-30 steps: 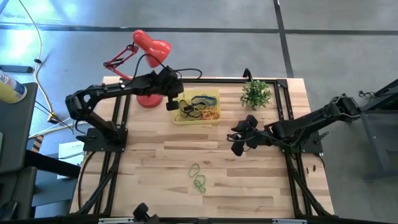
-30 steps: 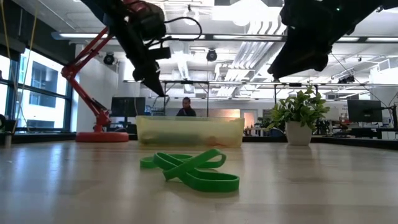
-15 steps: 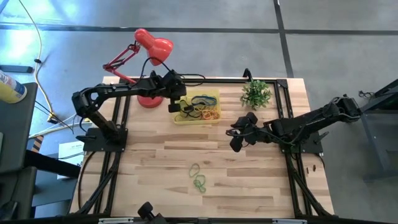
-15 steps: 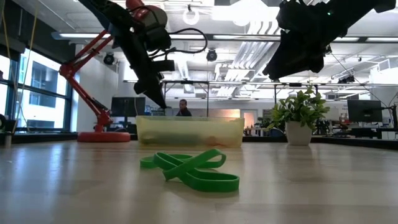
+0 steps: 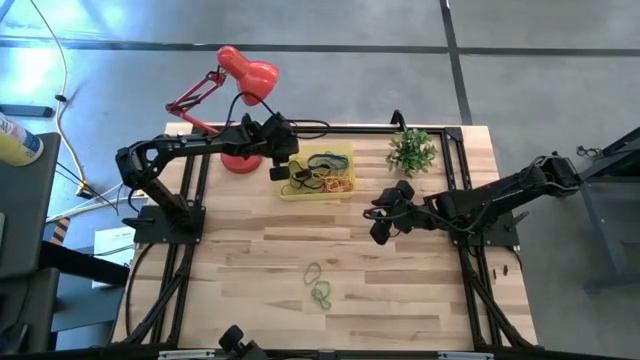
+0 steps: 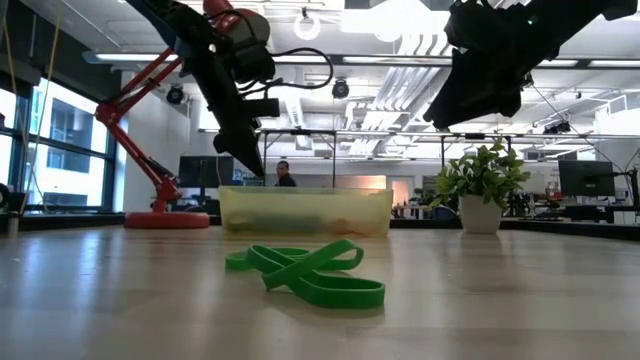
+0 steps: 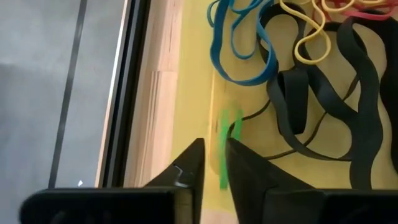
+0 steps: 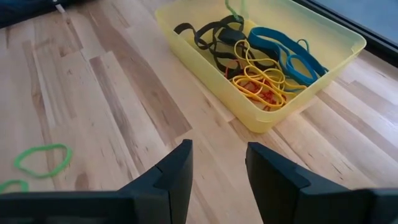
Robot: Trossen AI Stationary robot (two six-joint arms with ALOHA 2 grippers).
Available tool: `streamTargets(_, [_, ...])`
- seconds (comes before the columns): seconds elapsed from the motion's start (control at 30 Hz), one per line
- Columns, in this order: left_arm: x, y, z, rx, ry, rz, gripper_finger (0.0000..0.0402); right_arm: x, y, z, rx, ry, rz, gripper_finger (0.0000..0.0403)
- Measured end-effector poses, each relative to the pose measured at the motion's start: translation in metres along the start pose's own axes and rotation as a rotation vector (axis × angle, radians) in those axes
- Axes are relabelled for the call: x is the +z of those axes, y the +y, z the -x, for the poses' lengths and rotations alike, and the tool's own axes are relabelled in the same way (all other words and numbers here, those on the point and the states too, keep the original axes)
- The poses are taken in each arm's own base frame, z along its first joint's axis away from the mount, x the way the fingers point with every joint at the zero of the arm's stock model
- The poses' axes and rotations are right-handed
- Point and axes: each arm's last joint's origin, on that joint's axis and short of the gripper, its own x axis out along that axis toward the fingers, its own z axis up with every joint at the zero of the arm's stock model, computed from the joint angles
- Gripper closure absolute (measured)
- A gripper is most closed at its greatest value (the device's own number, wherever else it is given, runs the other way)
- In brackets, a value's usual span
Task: Pick and place rubber bands into bin
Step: Put the green rubber band into the yellow container
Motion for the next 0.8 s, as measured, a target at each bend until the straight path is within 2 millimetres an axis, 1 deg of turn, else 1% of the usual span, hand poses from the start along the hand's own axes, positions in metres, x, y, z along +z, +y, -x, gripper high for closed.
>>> streamTargets(0.13, [0.0,0.0,0.0,-0.009,-0.008,0.013,0.0318,0.0,0.0,0.0,-0.002,0.003,0.002,0.0263])
streamTargets(0.27, [0.001,-0.002,0.0,-0.069,-0.042,0.02,0.0297,-0.001,0.0,0.0,-0.002,0.006,0.004,0.0263])
streamTargets(0.4, [0.007,-0.016,0.002,-0.163,-0.069,0.009,0.0296,-0.002,0.0,0.0,0.016,0.025,0.013,0.0263])
streamTargets(0.5, [0.015,-0.039,0.007,-0.244,-0.08,-0.052,0.0305,-0.003,0.0,0.0,0.02,0.039,0.023,0.0263])
streamTargets(0.67, [0.033,-0.091,0.02,-0.341,-0.12,-0.191,0.032,-0.004,-0.001,0.0,0.013,0.048,0.038,0.0263])
streamTargets(0.8, [0.045,-0.13,0.034,-0.369,-0.17,-0.25,0.0326,-0.004,-0.001,0.0,0.014,0.048,0.057,0.0263])
